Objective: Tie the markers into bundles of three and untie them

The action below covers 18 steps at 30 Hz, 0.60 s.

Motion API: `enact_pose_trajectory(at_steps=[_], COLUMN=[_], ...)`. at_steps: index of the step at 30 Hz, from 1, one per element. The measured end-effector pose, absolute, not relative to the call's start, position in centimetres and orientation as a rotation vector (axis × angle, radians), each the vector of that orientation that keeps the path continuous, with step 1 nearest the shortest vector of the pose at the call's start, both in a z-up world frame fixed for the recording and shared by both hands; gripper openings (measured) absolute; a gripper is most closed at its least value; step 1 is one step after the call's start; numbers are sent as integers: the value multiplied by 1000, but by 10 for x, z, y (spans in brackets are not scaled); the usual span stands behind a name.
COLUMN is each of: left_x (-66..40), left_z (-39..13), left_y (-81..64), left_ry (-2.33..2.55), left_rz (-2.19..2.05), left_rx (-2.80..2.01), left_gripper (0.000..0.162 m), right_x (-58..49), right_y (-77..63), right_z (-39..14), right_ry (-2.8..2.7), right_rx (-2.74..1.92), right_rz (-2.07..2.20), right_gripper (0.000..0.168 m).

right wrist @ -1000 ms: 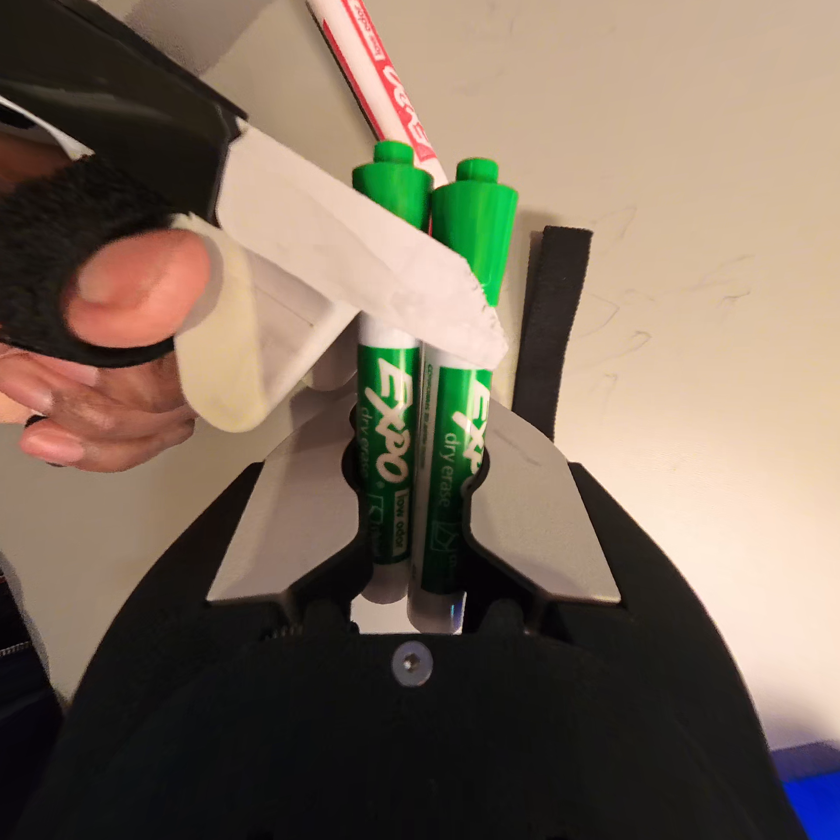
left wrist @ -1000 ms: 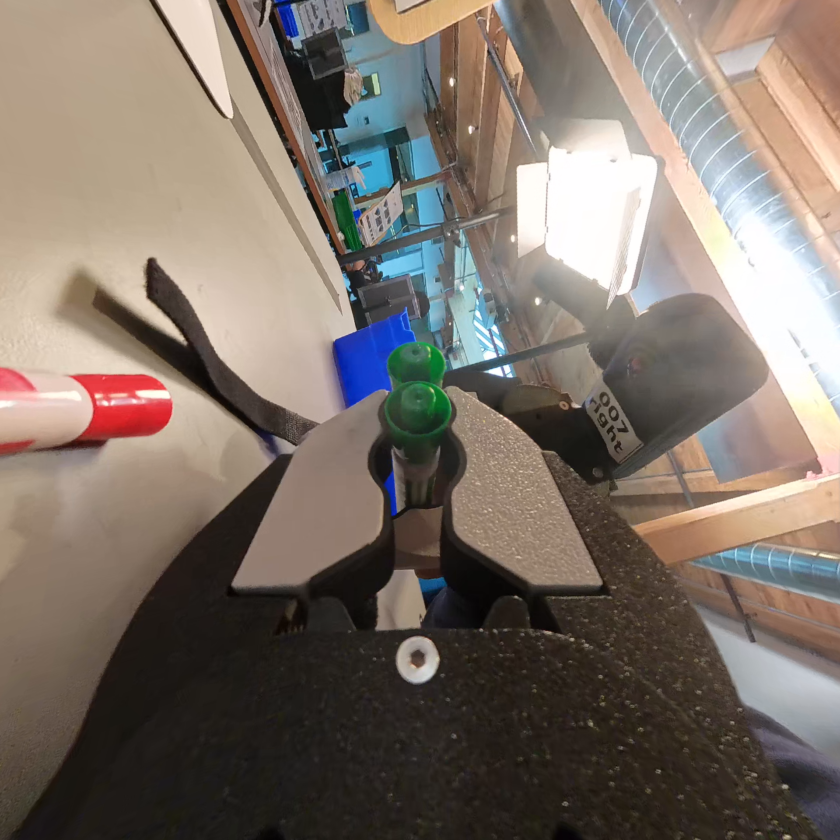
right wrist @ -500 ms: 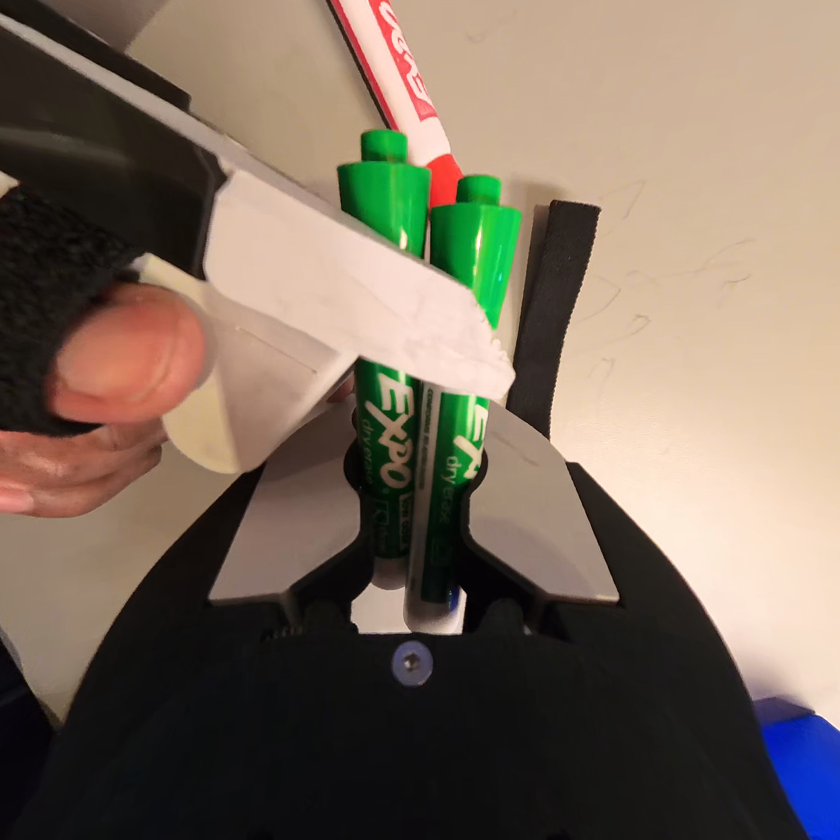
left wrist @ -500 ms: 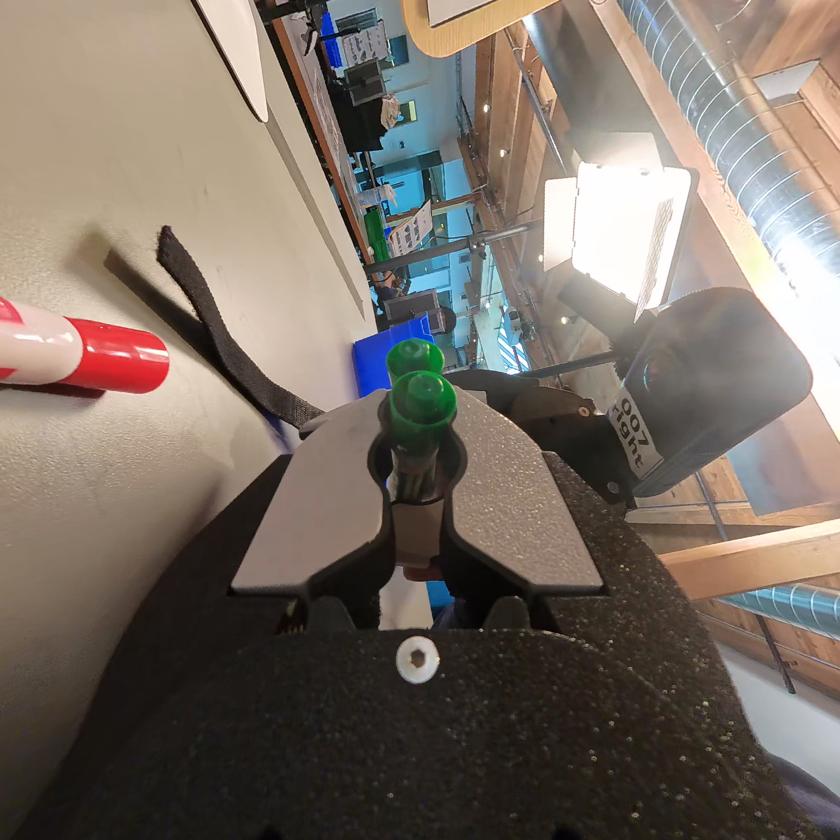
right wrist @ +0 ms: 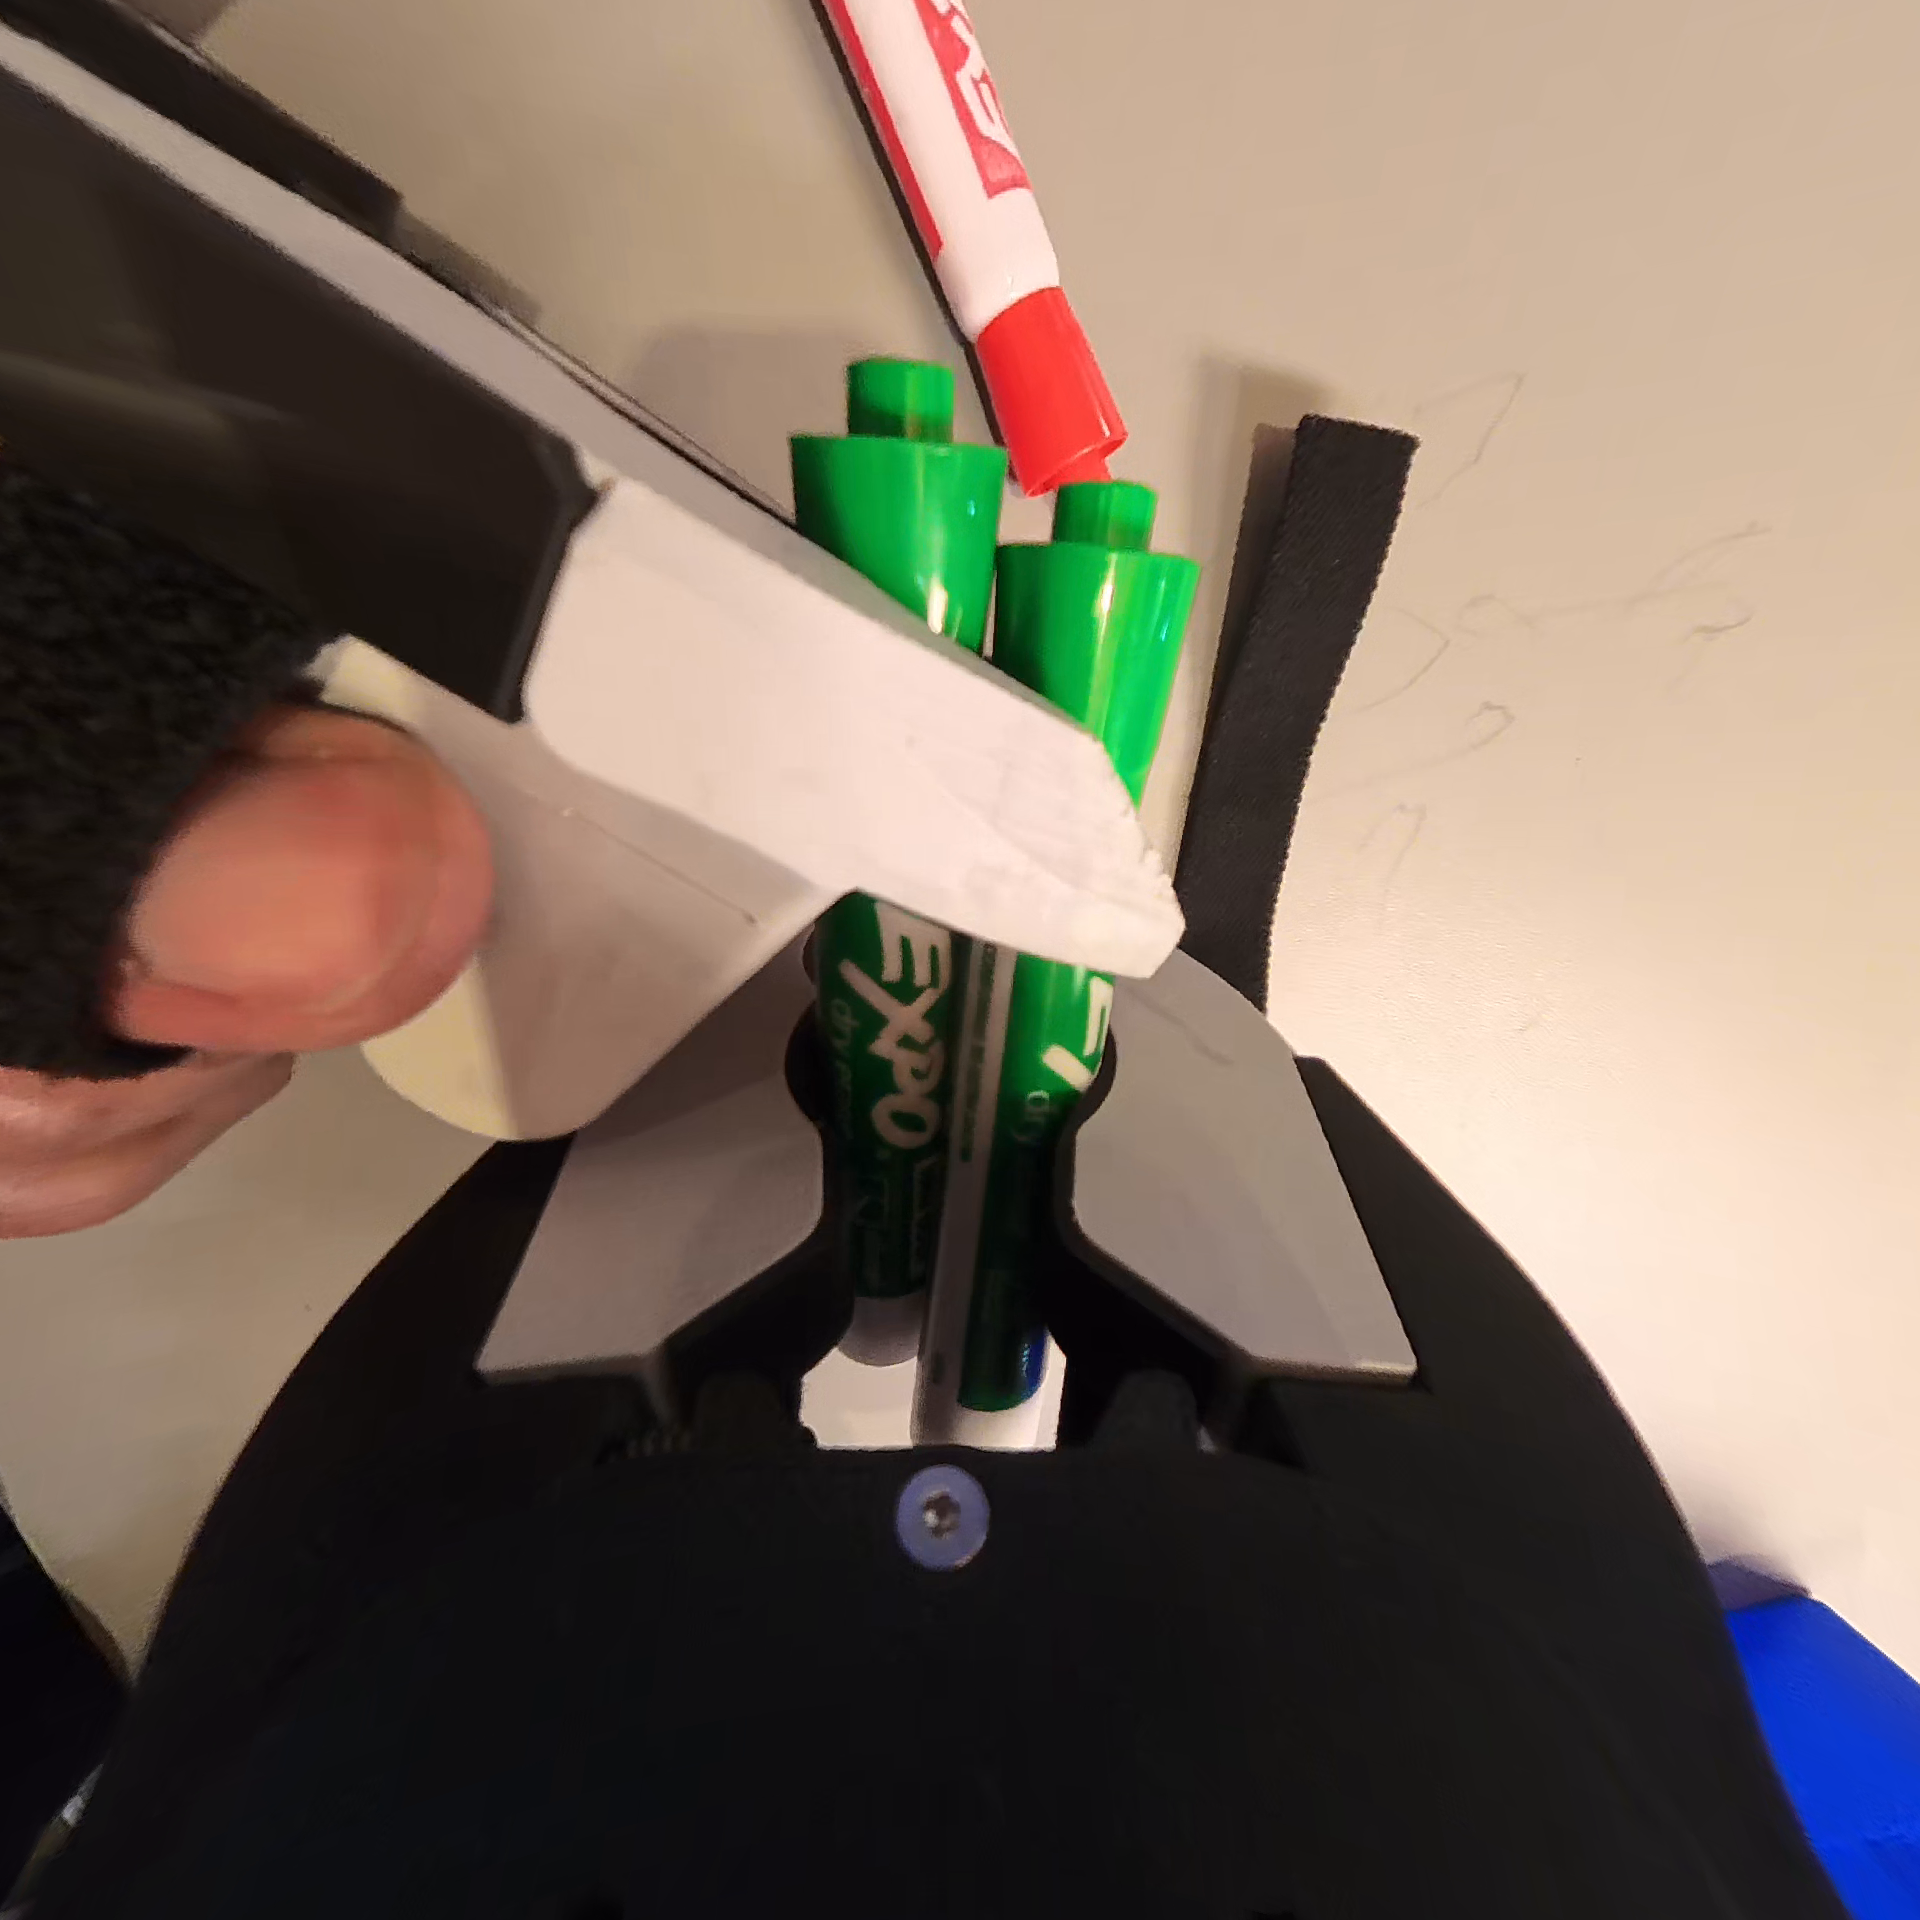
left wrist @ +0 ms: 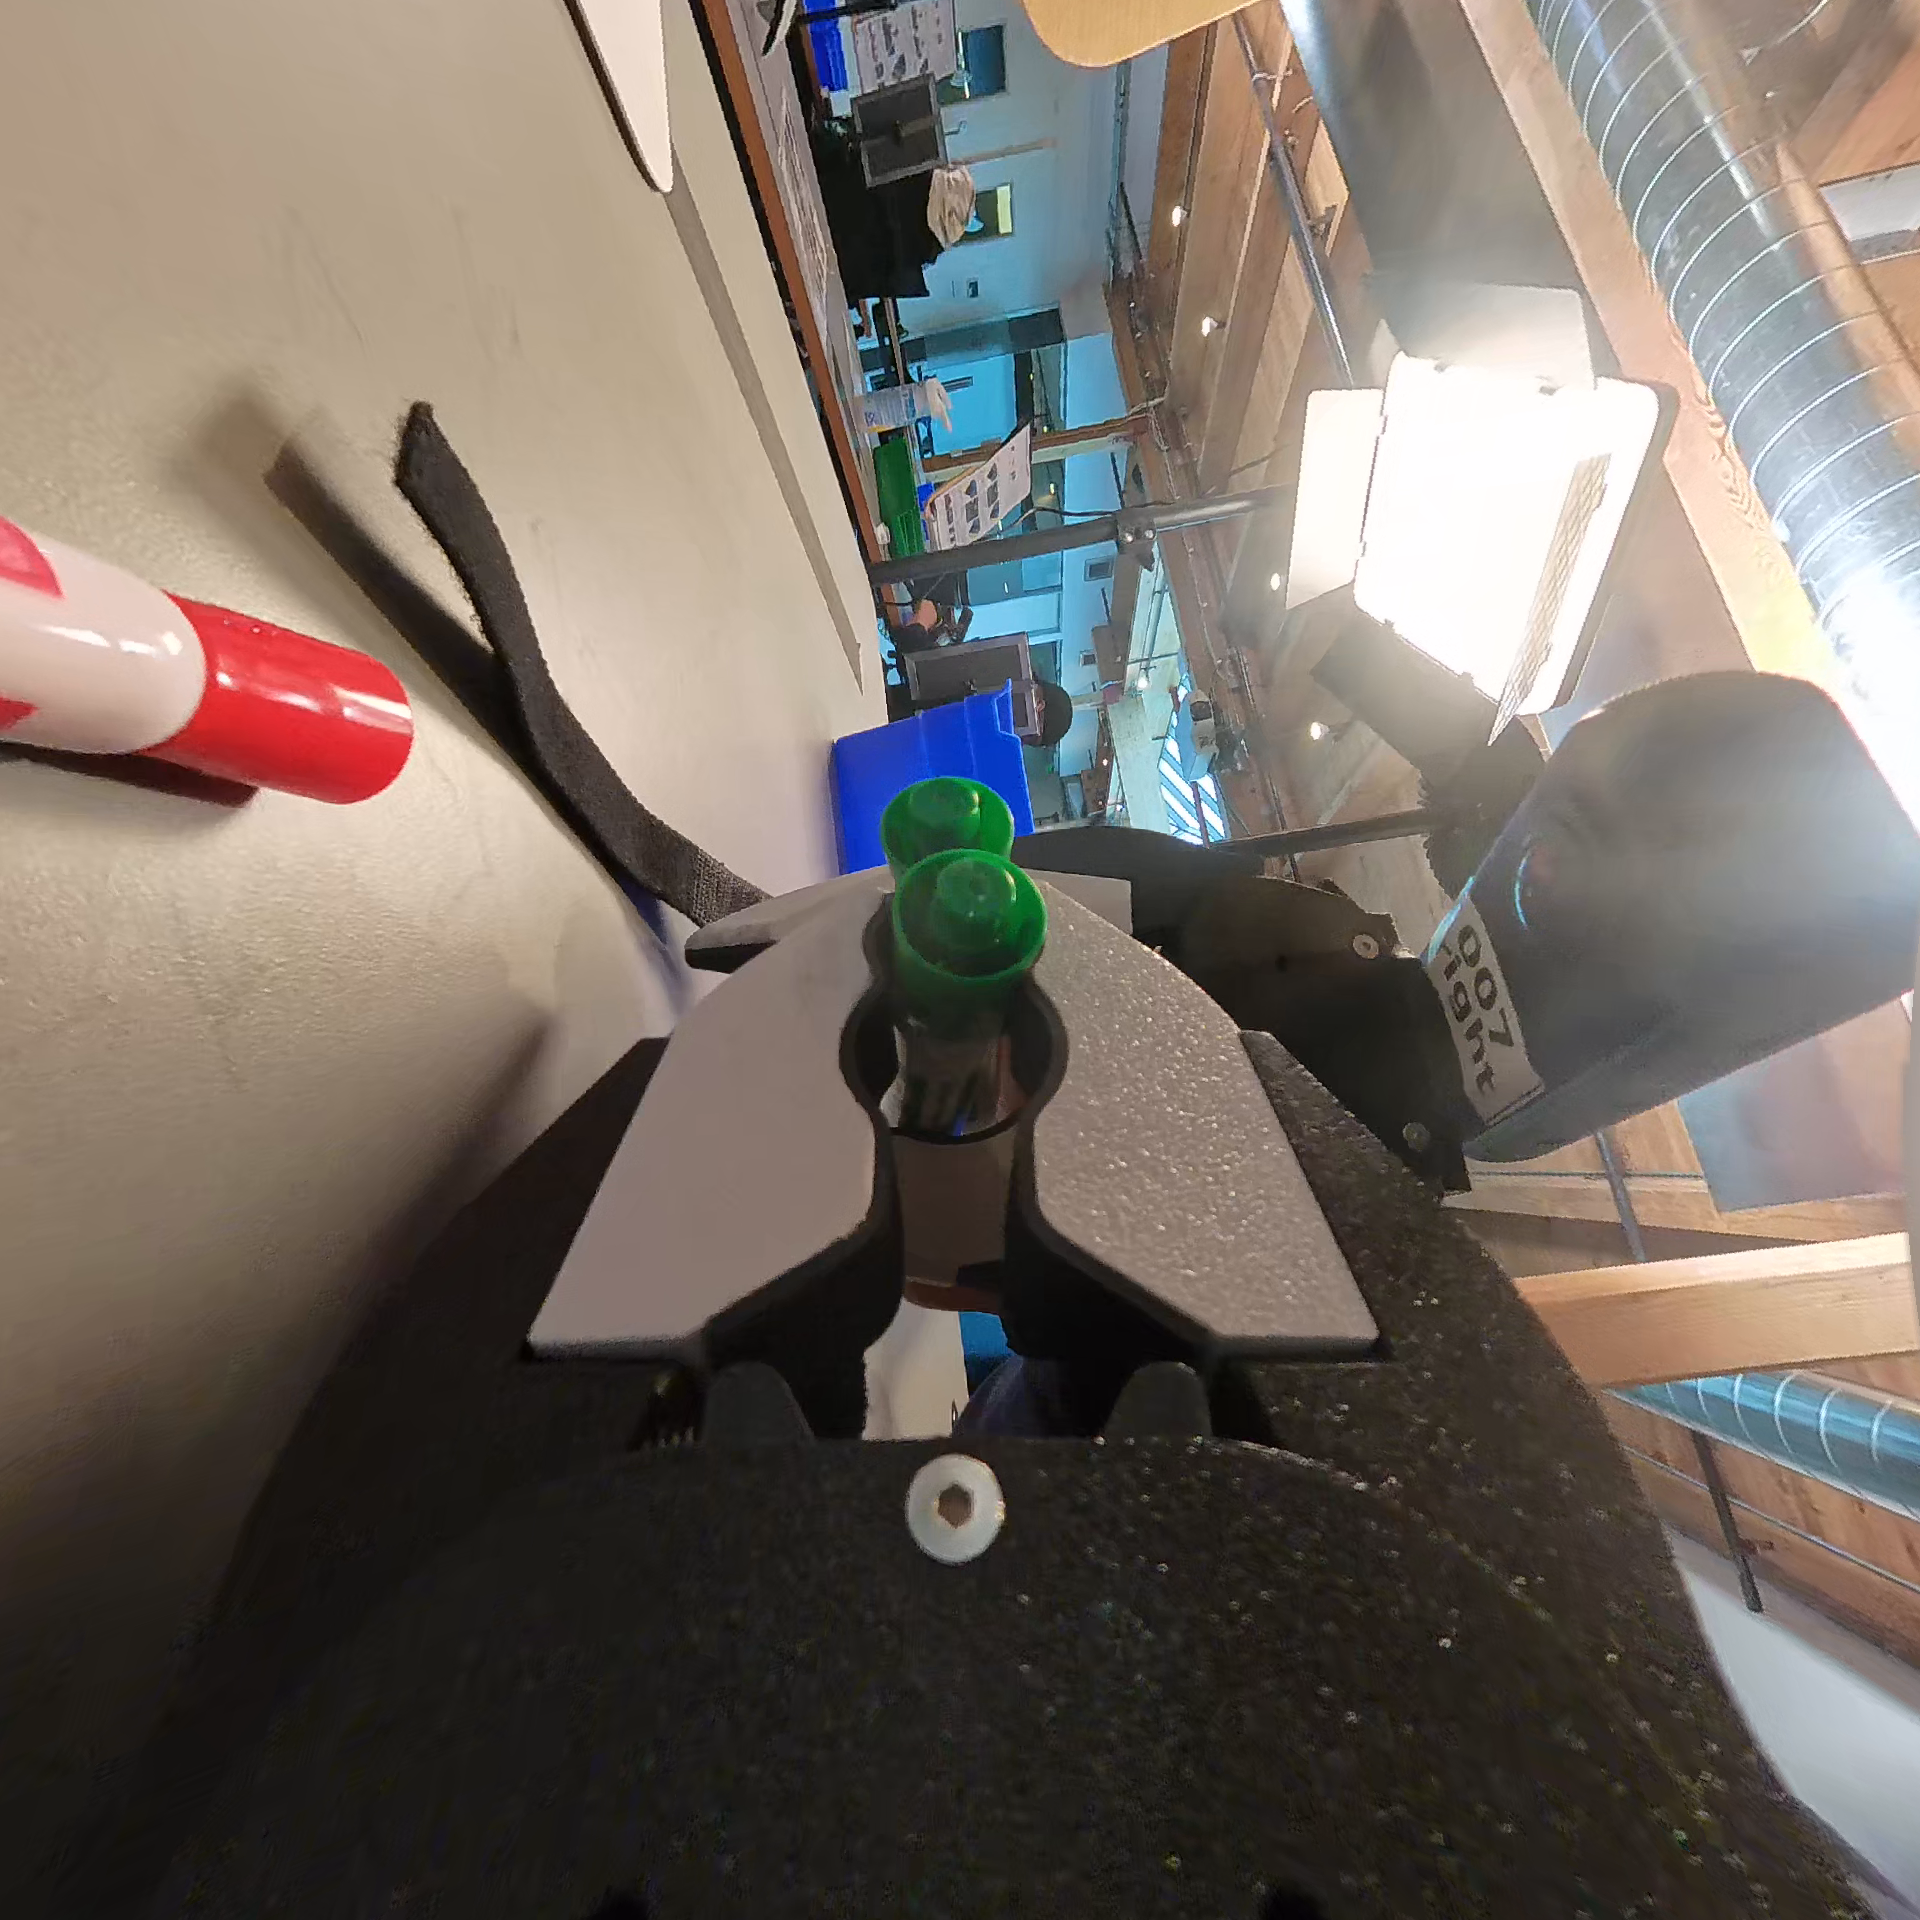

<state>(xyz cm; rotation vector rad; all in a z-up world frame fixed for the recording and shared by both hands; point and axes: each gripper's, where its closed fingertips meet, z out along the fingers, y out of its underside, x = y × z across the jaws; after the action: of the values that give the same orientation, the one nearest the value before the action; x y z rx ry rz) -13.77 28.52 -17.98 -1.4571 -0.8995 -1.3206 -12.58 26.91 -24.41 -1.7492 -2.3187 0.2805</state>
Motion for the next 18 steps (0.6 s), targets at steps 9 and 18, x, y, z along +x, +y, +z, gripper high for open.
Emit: enact_pose_trajectory(at_steps=[9, 18], left_x=[-137, -159], left_z=[-179, -177], left_y=[281, 267], left_ry=[-757, -675], left_rz=[-1370, -1328], left_rx=[-1534, -1580], left_gripper=[29, 29], right_x=[-127, -126], right_y=[271, 273], right_z=[-246, -243], right_ry=[-2311, -2307], right_rx=[-1756, -1755], right_rz=[296, 323], right_gripper=[40, 41])
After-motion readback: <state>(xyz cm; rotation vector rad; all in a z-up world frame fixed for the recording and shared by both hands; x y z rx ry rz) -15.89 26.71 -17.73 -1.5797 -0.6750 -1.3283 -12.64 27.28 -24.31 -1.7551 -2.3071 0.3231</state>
